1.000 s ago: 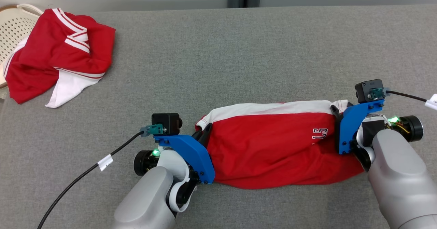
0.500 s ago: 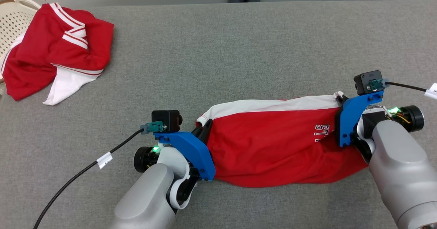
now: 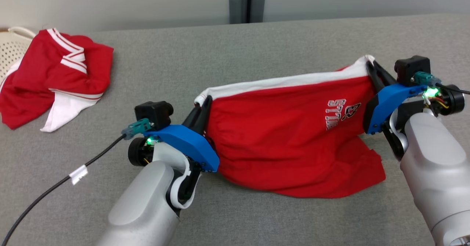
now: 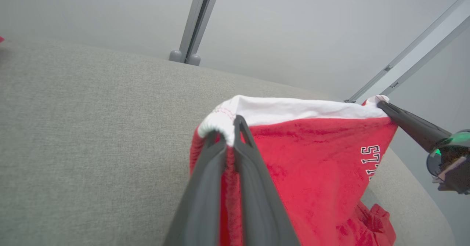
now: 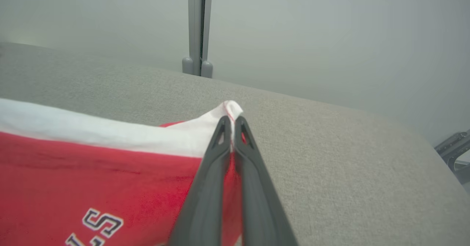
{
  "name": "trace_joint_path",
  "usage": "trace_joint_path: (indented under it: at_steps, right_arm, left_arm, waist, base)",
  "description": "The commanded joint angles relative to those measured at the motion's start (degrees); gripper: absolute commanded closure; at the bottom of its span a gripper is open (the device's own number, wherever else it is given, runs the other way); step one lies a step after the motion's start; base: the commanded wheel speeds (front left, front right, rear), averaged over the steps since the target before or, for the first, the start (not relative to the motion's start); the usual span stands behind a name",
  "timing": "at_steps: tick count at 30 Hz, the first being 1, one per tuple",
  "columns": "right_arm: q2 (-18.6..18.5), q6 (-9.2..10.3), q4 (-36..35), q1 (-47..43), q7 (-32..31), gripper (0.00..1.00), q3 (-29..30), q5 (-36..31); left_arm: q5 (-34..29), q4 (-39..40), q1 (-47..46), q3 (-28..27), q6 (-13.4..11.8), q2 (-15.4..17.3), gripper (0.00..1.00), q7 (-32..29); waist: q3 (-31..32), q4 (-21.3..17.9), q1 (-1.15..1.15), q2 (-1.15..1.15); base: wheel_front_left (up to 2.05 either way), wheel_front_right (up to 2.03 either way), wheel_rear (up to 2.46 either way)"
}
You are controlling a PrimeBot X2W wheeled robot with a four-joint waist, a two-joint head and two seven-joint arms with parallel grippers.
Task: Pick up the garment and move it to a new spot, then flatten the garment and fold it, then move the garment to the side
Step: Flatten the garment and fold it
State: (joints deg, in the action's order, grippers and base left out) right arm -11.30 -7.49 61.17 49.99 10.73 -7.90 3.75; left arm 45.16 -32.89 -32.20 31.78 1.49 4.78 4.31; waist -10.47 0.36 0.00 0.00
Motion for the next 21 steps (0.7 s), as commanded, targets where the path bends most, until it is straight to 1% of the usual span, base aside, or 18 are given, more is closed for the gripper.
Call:
trace_joint_path:
  at_steps: [1, 6, 12, 16, 21]
  right_arm:
    - [-0.30, -0.01, -1.07, -0.06, 0.80, 1.00, -0.31, 0.41]
    - [-1.23, -0.01, -8.84, -1.96, 3.09, 1.00, -1.08, 1.67]
    - [-2.12, -0.01, -22.33, -7.82, 2.97, 1.00, 0.54, 3.20]
    - [-3.33, 0.00, -35.24, -14.16, -0.30, 1.00, 2.86, 4.03]
    - [-3.97, 0.00, -55.42, -22.14, -7.99, 1.00, 7.23, 4.09]
  left_arm:
    - [0.12, 0.60, -0.89, -0.61, -0.22, 0.41, 1.00, 0.71]
    - [-0.31, 4.28, -0.96, -1.87, -0.51, 1.87, 1.00, 3.24]
    - [-0.39, 11.93, 0.72, -3.57, -1.52, 4.02, 1.00, 5.38]
    - [-0.33, 20.39, 3.15, -4.50, -2.99, 5.99, 1.00, 5.05]
    - [-0.74, 32.63, 4.93, -5.53, -5.88, 9.65, 1.00, 1.60]
  waist:
    - [1.10, -0.99, 0.00, 0.00]
    - [3.83, -2.34, 0.00, 0.00]
    - [8.35, -3.33, 0.00, 0.00]
    - [11.04, -3.82, 0.00, 0.00]
    - [12.31, -4.24, 0.00, 0.00]
  base:
    - [0.00, 0.00, 0.00]
    - [0.00, 0.00, 0.00]
    - [0.00, 0.00, 0.00]
    - [0.00, 0.00, 0.00]
    - [0.00, 0.00, 0.00]
